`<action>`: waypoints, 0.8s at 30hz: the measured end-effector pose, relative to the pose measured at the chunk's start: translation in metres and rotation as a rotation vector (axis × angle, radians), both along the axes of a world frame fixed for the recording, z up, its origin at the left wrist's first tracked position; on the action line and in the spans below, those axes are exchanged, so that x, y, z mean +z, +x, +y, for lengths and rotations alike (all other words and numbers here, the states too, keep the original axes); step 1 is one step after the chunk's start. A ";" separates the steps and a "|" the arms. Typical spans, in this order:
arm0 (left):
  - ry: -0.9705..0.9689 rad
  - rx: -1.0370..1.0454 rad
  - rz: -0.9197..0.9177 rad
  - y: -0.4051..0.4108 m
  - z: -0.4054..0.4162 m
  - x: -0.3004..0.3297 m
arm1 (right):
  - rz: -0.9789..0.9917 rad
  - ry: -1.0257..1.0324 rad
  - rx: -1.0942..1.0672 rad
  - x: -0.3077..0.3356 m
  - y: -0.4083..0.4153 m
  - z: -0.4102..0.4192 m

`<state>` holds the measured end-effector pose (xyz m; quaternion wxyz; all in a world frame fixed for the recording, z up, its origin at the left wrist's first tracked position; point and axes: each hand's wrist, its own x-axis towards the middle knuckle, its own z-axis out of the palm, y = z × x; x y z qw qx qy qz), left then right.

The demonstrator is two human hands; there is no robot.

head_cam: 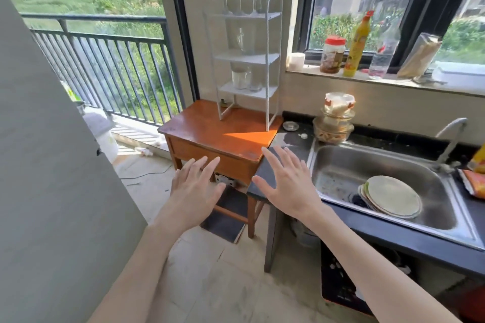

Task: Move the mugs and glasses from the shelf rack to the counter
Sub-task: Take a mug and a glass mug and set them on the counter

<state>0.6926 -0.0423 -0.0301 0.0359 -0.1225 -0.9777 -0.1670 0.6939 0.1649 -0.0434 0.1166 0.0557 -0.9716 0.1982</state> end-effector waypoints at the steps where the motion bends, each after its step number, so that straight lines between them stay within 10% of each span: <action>1: 0.001 0.007 -0.009 -0.017 -0.004 -0.002 | -0.006 0.002 0.006 -0.003 -0.017 -0.003; 24: 0.107 -0.280 -0.074 -0.474 -0.056 -0.061 | -0.050 -0.045 -0.224 -0.028 -0.417 -0.060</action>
